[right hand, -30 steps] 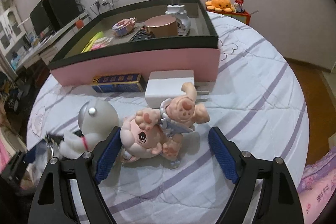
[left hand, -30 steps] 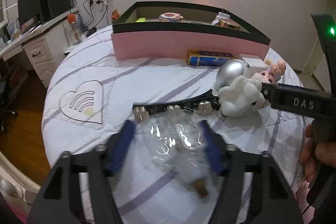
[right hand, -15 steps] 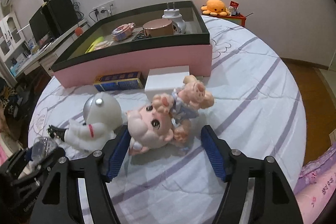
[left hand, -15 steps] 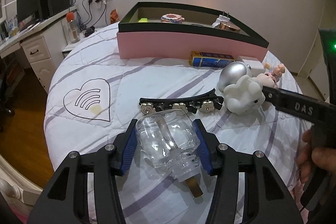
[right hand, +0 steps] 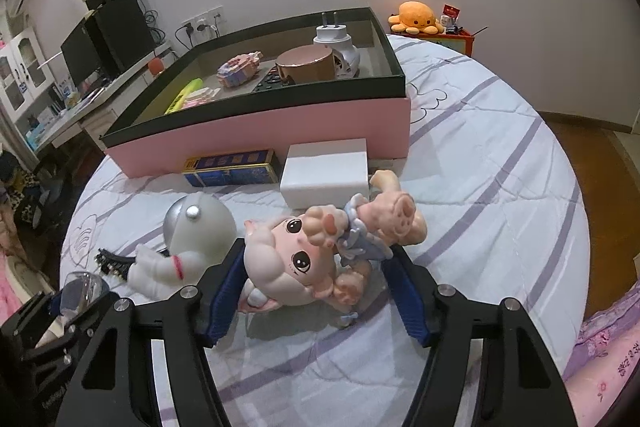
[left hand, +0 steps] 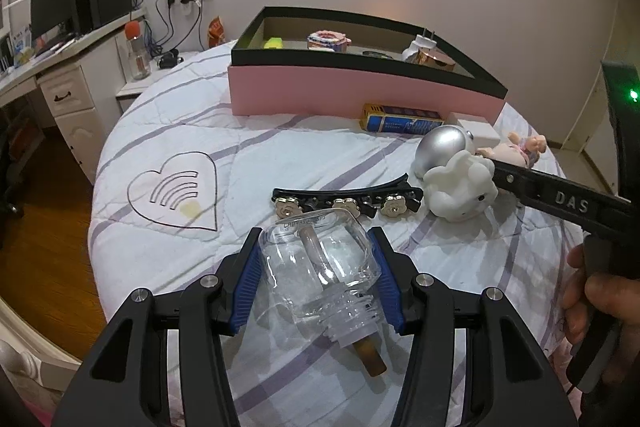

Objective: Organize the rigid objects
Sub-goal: 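Lift and carry the jar with left tool while right tool carries the doll over the box, then release the jar into the box with left tool while right tool releases the doll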

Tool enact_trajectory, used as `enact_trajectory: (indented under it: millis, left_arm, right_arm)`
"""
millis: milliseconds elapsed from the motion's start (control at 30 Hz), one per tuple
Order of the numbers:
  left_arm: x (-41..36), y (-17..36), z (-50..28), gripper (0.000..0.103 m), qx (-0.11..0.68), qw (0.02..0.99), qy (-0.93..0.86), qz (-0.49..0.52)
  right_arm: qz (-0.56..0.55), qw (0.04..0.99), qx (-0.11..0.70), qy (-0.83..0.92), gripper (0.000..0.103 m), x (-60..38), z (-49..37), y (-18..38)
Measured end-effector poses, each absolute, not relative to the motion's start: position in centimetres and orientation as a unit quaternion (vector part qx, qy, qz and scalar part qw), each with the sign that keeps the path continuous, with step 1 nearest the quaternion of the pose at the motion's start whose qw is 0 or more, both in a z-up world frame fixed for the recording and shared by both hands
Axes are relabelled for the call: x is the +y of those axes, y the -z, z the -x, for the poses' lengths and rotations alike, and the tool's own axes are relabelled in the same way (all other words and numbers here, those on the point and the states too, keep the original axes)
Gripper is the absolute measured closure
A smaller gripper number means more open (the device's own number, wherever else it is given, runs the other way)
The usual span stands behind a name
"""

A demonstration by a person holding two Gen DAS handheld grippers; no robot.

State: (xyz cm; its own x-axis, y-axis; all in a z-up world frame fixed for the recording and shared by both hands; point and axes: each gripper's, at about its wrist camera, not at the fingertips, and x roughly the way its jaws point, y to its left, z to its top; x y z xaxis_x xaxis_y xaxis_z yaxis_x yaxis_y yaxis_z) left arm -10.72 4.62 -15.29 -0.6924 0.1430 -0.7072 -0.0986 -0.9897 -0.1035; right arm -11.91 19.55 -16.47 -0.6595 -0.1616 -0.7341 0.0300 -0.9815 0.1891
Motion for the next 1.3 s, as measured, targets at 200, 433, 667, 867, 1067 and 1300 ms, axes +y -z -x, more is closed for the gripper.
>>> enact_trajectory:
  millis: [200, 433, 667, 867, 1067, 1300]
  left_arm:
    - [3.8, 13.1, 10.4, 0.051, -0.03, 0.067, -0.925, 0.372]
    - [3.4, 8.9, 12.3, 0.051, -0.026, 0.073, -0.938, 0.338]
    - [3.5, 4.9, 17.6, 0.051, -0.015, 0.077, -0.95, 0.301]
    - [4.2, 3.6, 23.3, 0.051, -0.004, 0.081, -0.953, 0.291]
    - [4.9, 5.6, 29.6, 0.051, -0.002, 0.081, -0.946, 0.312]
    - [5.5, 9.5, 34.3, 0.051, -0.01, 0.088, -0.93, 0.358]
  right_arm:
    - [-0.388, 0.061, -0.081, 0.916, 0.035, 19.8, 10.4, 13.7]
    - [-0.347, 0.084, -0.071, 0.932, 0.035, 19.2, 11.0, 8.9]
    - [-0.323, 0.098, -0.045, 0.94, 0.035, 18.0, 15.5, 5.7]
    - [-0.329, 0.109, -0.03, 0.937, 0.035, 16.6, 20.6, 5.5]
    - [-0.36, 0.112, -0.024, 0.926, 0.035, 15.2, 26.1, 8.1]
    - [-0.406, 0.103, -0.018, 0.908, 0.035, 15.2, 29.9, 11.8]
